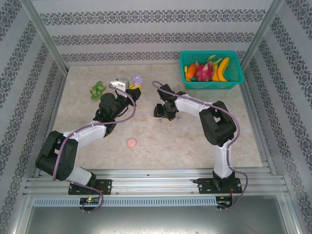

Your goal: Insert wireless bluetooth earbuds into charging case

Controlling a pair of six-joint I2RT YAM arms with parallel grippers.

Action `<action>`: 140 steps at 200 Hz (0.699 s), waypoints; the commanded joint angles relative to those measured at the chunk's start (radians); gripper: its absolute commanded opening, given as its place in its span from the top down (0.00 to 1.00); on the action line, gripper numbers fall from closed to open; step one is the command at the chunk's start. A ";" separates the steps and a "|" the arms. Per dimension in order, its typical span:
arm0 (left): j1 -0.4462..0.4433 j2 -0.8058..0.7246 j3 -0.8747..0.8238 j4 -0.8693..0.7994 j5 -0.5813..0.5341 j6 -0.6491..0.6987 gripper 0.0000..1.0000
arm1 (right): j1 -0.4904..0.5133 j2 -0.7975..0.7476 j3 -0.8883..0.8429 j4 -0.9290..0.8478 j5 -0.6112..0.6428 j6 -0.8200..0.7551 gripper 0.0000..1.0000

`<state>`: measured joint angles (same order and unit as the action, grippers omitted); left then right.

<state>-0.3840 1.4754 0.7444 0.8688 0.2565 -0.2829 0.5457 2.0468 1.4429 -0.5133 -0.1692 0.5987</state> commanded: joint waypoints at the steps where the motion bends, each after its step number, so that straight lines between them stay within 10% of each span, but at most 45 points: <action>1: 0.012 -0.015 0.016 0.049 -0.001 -0.014 1.00 | -0.002 -0.017 0.049 -0.013 0.000 -0.088 0.53; 140: 0.012 -0.031 0.007 0.041 -0.014 -0.009 1.00 | -0.001 0.080 0.090 -0.013 -0.077 -0.067 0.54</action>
<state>-0.3840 1.4700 0.7444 0.8688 0.2523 -0.2893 0.5457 2.1407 1.5688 -0.5198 -0.2302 0.5388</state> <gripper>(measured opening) 0.195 0.464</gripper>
